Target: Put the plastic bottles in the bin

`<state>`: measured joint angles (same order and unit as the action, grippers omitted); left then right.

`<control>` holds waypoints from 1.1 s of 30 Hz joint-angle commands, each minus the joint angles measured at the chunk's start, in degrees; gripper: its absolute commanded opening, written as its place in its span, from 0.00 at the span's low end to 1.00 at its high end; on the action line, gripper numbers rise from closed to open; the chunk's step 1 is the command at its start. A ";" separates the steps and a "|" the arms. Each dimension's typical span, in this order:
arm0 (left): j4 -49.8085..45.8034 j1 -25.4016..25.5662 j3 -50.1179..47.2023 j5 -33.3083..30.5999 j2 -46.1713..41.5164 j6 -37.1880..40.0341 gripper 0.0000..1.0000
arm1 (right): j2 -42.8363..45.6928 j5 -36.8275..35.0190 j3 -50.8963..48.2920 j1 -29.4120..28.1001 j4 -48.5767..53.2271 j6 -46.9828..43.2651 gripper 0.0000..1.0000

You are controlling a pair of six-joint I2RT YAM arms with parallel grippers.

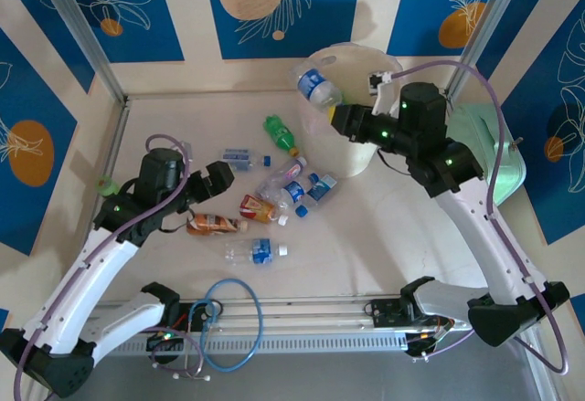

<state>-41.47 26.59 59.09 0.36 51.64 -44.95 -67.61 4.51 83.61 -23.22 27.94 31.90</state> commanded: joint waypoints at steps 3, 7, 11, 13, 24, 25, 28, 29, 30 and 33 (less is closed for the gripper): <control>-0.91 -0.05 -2.26 2.00 -0.58 2.69 1.00 | -3.54 0.99 2.99 6.44 -1.86 0.00 0.10; -0.68 0.20 -4.10 4.03 -0.11 4.11 1.00 | -6.63 1.79 4.29 9.91 -2.17 0.43 0.10; -0.44 0.95 -6.28 5.04 0.29 4.68 1.00 | -9.60 2.88 5.25 13.27 -2.19 1.30 0.11; -0.34 1.57 -7.03 5.25 0.57 5.07 1.00 | -10.69 3.61 5.46 14.63 -2.24 1.67 0.13; -1.53 6.26 -5.26 2.45 4.60 8.86 1.00 | -11.78 4.72 6.97 16.45 -1.89 2.47 0.74; -1.61 6.70 -5.17 2.15 4.83 9.03 1.00 | -11.67 4.65 7.23 16.37 -1.61 2.47 0.76; -2.22 7.98 -4.88 0.96 5.44 9.12 1.00 | -10.66 5.25 7.71 16.30 -1.03 2.47 0.80; -2.64 8.36 -4.78 0.14 5.45 9.11 1.00 | -9.98 5.62 7.63 16.04 -0.92 2.55 0.80; -3.30 8.64 -4.77 -1.06 5.37 8.77 1.00 | -9.08 5.83 7.46 15.72 -0.90 2.55 0.80; -6.42 8.66 -4.82 -6.91 4.46 6.35 1.00 | -5.86 5.84 6.23 12.95 -0.24 1.33 0.80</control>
<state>-43.44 34.83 52.34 -0.23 56.93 -37.23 -77.89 8.49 89.62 -7.97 26.83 34.48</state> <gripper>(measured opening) 0.999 0.804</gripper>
